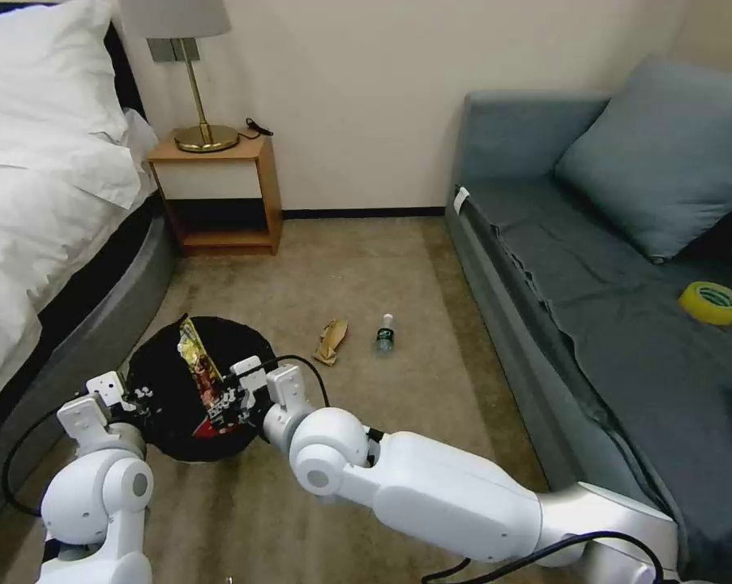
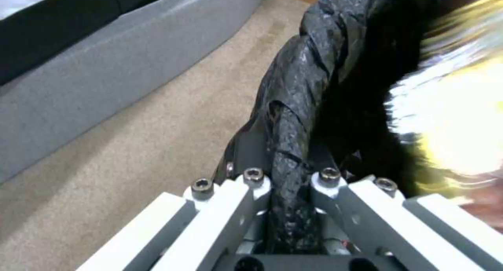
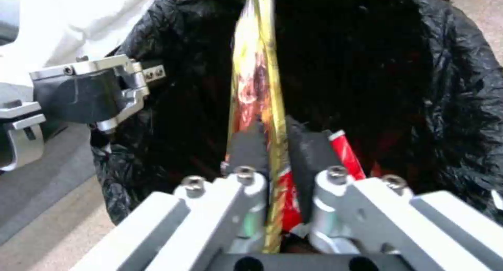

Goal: Pick up the trash bin, then pick up the garbage on the floor and place it into the trash bin.

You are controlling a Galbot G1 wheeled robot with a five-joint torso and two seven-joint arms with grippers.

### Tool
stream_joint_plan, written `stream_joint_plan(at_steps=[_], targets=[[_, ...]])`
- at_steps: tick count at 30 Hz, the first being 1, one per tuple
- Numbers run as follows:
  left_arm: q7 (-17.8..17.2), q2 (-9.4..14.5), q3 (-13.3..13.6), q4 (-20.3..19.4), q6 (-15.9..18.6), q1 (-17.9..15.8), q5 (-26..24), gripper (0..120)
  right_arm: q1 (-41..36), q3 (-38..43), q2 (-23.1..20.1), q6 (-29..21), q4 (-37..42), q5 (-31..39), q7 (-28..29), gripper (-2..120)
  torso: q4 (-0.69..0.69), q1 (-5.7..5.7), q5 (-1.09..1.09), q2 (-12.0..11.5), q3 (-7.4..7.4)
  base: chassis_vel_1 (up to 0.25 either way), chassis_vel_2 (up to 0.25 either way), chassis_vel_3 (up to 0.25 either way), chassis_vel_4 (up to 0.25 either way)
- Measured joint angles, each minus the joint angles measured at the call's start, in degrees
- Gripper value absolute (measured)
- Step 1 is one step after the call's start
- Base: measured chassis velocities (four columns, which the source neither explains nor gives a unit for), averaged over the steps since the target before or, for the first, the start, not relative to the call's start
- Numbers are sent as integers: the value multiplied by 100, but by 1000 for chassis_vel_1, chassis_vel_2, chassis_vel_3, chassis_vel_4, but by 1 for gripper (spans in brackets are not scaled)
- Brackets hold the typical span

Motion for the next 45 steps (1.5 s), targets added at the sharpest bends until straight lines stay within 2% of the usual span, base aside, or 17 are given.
stream_joint_plan(at_steps=[4, 8, 10, 13, 19, 21, 22, 23, 24, 28, 30, 33, 37, 39, 40, 44, 45], targets=[[0, -1, 1, -9, 1, 1, 0, 3, -10, 21, -46, -1, 61, -2, -10, 23, 0, 0, 0, 0, 0, 0, 0, 0, 0], [0, 18, -6, -19, 4, -3, -12, 3, -63, 186, -194, -7, 273, -81, 65, 45, 0, 0, 1, 0, 0, 0, 0, 0, 0], [0, 18, -7, -19, 4, -3, -16, 3, -62, 222, -216, -8, 311, -96, 70, 47, 0, 0, 1, 0, 0, 0, 0, 0, 0], [-1, 19, -36, -22, 4, -6, -84, 3, -39, 679, -476, 44, 611, -321, -74, 64, 0, 0, 1, 0, 0, 0, 0, 0, 0], [-7, 62, -79, -28, 7, -20, -183, 3, -282, 1579, -945, 296, 1061, -716, -583, 80, 2, 0, 3, 0, 0, 0, 0, 0, 0], [-12, 109, -90, -28, 9, -2, -207, 3, -633, 2325, -1532, 641, 1453, -1290, -1134, 90, -5, 0, 2, 0, 0, 0, 0, 0, 0], [-6, 130, -86, -27, 9, 4, -215, 3, -794, 2613, -1754, 877, 1593, -1679, -1417, 93, 1, 0, 5, 0, 0, 0, 0, 0, 0], [-10, 143, -96, -20, 9, 10, -218, 3, -1020, 2954, -2004, 1179, 1755, -2167, -1643, 97, -2, 0, 4, 0, 0, 0, 0, 0, 0], [-10, 143, -96, -20, 9, 10, -218, 3, -1020, 2954, -2004, 1179, 1755, -2167, -1643, 97, -2, 0, 4, 0, 0, 0, 0, 0, 0], [-5, 139, -121, -48, 0, 86, -222, 3, -2315, 4511, -2474, 1776, 2401, -3416, -2020, 100, -5, 0, 2, 0, 0, 0, 0, 0, 0], [-4, 133, -149, -85, -8, 136, -222, 3, -2551, 4761, -2473, 1791, 2520, -3568, -2003, 100, -4, 0, 2, 0, 0, 0, 0, 0, 0], [-9, 194, -243, -219, -51, 324, -197, 3, -3619, 5963, -2300, 1802, 3113, -4042, -1899, 100, 2, 0, 1, 0, -1, 0, 0, 0, 0], [-9, 236, -271, -299, -62, 392, -192, 3, -4805, 6641, -1960, 1826, 3486, -4461, -1721, 100, -3, 0, 1, 1, -1, 0, 0, 0, 0], [-6, 228, -279, -323, -67, 427, -192, 3, -5318, 6717, -1561, 1966, 3531, -4916, -1637, 100, -5, 0, 1, 1, -1, 0, 0, 0, 0], [-6, 228, -279, -323, -67, 427, -192, 3, -5318, 6717, -1561, 1966, 3531, -4916, -1637, 100, -5, 0, 1, 1, -1, 0, 0, 0, 0], [-27, 199, -292, -411, -68, 476, -187, 3, -5682, 6573, -536, 2003, 3448, -5510, -1487, 100, 1, 0, 1, 1, -1, 0, 0, 0, 0], [-27, 199, -292, -411, -68, 476, -187, 3, -5682, 6573, -536, 2003, 3448, -5510, -1487, 100, 1, 0, 1, 1, -1, 0, 0, 0, 0]])
